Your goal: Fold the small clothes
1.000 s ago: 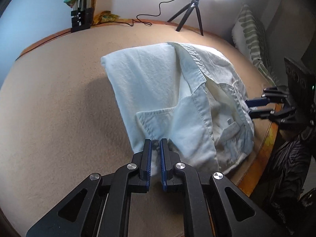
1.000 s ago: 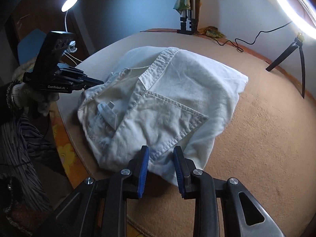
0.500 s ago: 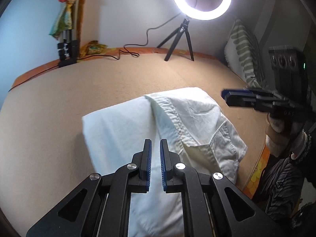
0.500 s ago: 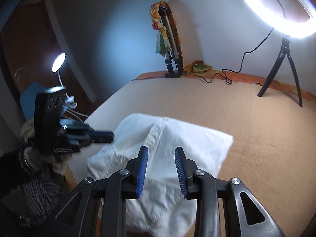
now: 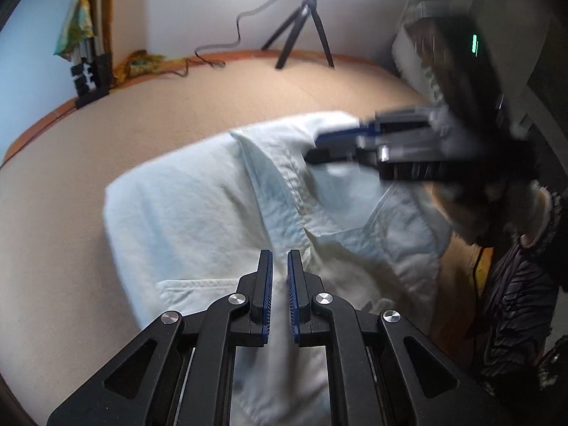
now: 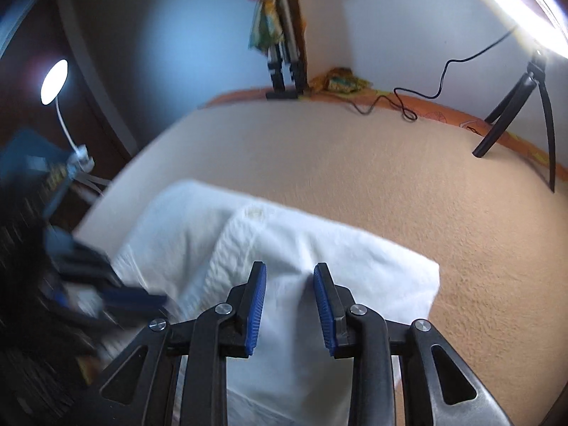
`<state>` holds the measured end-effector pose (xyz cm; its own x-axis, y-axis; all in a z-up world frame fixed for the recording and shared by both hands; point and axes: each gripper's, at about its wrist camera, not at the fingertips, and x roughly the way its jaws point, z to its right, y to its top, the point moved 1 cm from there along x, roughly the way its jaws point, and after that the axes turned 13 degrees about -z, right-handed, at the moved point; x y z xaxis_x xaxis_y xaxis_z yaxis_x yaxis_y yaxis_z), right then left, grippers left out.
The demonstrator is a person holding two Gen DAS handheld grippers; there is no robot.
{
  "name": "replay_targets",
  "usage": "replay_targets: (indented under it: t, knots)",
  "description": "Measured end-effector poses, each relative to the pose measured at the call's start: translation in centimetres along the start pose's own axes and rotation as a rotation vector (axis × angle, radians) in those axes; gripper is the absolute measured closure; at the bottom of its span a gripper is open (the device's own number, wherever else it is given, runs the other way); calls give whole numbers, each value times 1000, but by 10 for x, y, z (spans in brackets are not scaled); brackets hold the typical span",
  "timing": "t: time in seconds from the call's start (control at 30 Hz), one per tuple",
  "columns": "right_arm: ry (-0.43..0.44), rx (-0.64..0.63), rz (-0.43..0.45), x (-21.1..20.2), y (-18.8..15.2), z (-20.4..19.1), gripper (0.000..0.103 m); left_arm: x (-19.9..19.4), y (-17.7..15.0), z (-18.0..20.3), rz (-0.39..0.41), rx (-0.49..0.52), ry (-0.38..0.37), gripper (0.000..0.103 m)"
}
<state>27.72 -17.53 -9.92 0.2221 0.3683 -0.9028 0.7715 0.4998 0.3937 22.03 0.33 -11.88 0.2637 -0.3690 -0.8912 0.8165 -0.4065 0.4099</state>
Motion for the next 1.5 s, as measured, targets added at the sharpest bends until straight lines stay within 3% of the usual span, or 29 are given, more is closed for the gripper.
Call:
replay_targets:
  t: [0.13,0.23,0.37,0.5,0.63,0.8,0.93,1.17,1.37,1.5]
  knots:
    - [36,13,35,-27,-23,6,74,-43,-13,-23,119,-86,-10,96]
    - [45,62,86,-46,-37,21,72,-50,-24,-50,146,-191,-14,96]
    - [70,91,59,-44,-47,33,72,-26,-30,-63,65,-226,-23,96]
    - [33,26,-19,-28,-49,25,72,5,-45,-48,-78,-136,49,96]
    - [8,-31,-75,-27,-60,23,73,-11,-54,-56,-54,-149,59,96]
    - [78,35,55,-55,-49,40,74,-40,-32,-70,79,-223,41,96]
    - [86,67,113,-53,-20,36,77,-37,7,-68,122,-224,23,96]
    - [86,12,42,-15,27,8,82,7,46,-59,66,-187,26,96]
    - [81,5,-57,15,28,6,83,33,46,-64,-7,-169,46,96]
    - [59,-22,-90,28,24,6,85,34,41,-68,-5,-160,27,96]
